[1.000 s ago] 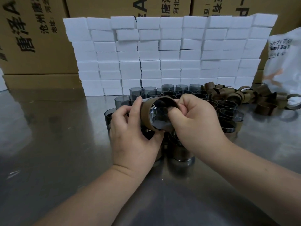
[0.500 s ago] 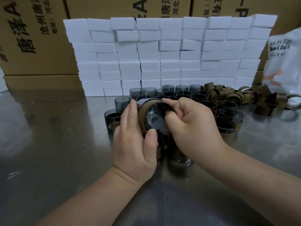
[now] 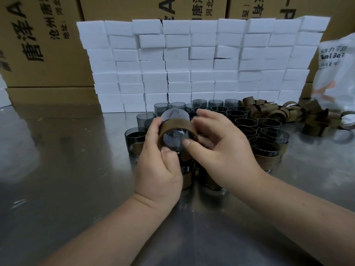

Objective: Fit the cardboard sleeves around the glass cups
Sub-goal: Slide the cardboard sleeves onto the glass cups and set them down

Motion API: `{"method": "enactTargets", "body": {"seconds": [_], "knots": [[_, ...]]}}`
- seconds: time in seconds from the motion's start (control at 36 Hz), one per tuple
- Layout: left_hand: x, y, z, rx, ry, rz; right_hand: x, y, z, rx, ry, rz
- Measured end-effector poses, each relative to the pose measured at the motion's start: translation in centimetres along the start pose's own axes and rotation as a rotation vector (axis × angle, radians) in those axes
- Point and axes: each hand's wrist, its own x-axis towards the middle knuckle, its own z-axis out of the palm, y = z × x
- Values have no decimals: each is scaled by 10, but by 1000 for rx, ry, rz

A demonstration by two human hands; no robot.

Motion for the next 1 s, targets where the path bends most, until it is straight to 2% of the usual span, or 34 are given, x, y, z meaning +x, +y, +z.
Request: {"method": "enactTargets", "body": {"seconds": [0.11,0.28,0.58,0.89,1.0], "knots": [[2,0,0,-37,17,32,-1,1,0,-162,-2,-60],[2,-4,-1,-43,46,30,-1,3,-1,-104,-113,28],[0,-9,2,-105,65,31,2,2,-10,-223,-309,-28],[0,-12,3,-89,65,34,7,2,-8,-222,-322,-26],[1,-9,1,-91,36,54,7,3,-9,-150,-289,-11]]}}
